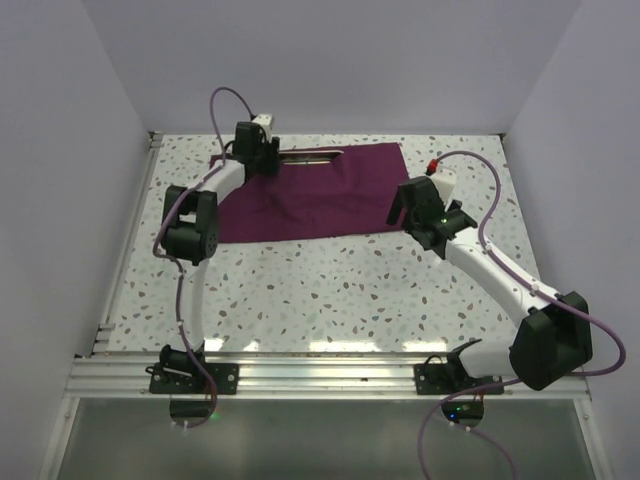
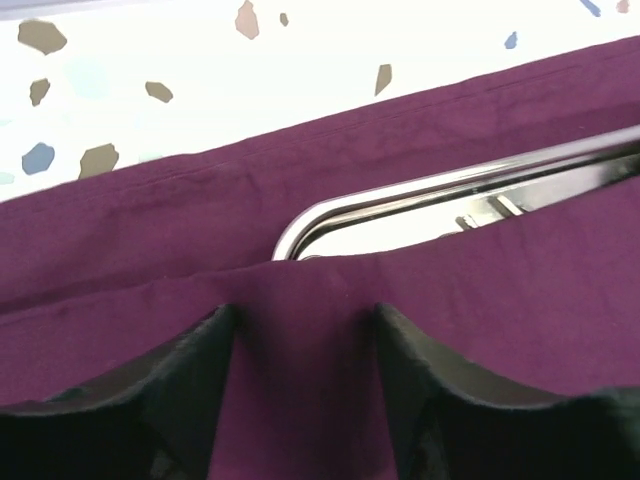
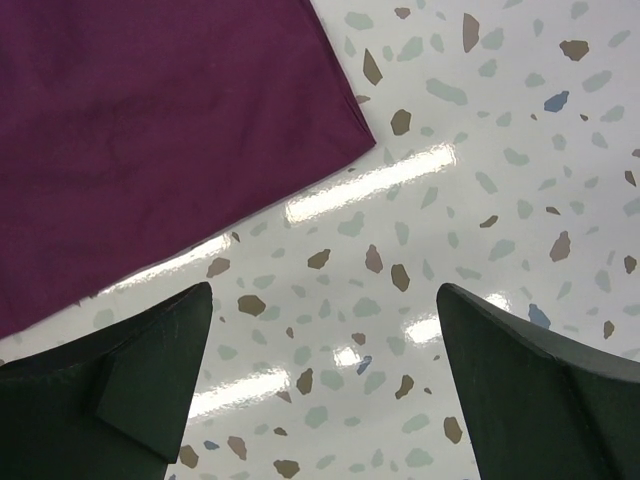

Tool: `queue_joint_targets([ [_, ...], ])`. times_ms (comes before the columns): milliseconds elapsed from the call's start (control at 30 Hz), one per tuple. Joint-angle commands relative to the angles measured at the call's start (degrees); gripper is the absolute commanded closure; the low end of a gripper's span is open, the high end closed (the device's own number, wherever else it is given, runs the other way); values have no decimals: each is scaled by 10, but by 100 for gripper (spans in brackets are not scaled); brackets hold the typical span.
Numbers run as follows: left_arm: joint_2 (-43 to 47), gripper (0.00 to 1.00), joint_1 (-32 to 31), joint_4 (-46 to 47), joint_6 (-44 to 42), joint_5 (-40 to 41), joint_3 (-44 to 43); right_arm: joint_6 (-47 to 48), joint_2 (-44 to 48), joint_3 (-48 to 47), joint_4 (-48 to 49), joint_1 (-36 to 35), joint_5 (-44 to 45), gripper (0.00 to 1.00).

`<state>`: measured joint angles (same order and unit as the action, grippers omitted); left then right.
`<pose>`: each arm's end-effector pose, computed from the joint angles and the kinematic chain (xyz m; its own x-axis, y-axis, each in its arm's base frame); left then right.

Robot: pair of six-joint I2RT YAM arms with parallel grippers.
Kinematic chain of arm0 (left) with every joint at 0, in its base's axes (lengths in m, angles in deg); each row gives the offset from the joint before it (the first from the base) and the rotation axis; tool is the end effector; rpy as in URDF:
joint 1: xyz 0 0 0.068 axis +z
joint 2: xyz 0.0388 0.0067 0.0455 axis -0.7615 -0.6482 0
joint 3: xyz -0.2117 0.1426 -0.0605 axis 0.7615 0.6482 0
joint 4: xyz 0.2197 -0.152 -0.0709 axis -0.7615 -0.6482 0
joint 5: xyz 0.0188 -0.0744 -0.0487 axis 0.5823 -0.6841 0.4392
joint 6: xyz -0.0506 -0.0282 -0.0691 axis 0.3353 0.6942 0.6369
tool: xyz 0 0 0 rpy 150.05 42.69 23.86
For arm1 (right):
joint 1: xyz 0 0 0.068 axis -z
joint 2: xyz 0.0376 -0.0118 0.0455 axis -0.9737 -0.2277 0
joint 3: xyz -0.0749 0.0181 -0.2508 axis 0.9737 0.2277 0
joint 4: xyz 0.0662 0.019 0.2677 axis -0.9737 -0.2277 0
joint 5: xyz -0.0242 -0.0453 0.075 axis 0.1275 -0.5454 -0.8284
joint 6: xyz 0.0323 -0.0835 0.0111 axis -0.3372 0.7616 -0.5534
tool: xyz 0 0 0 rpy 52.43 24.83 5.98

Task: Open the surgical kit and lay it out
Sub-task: Open the surgical kit at the center of the board.

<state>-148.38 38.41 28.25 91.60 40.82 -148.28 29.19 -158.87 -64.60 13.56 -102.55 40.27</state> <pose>0.5687 -0.1182 0.1322 -0.6027 -0.0206 -0.7977 0.1682 0.9739 -0.1522 0.3131 0.1042 0.2396 -0.5554 0.2965 -0.7769 0.3507 0.9306 0.1044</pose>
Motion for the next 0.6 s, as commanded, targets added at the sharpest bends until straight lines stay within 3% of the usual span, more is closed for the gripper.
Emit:
queue_joint_targets([
  [0, -15, 45, -1, -21, -5, 33, -31, 8, 10, 7, 11, -1, 6, 2],
  [67, -18, 51, -2, -23, -7, 39, -33, 8, 8, 8, 12, -1, 6, 1],
  [200, -22, 82, -2, -39, -3, 62, -47, 7, 7, 9, 11, -2, 6, 1],
  [333, 3, 84, -8, -38, 1, 84, -36, 7, 10, 13, 13, -1, 11, 2],
  [567, 64, 80, -27, -32, -6, 108, -40, 7, 5, 13, 17, -2, 13, 1],
])
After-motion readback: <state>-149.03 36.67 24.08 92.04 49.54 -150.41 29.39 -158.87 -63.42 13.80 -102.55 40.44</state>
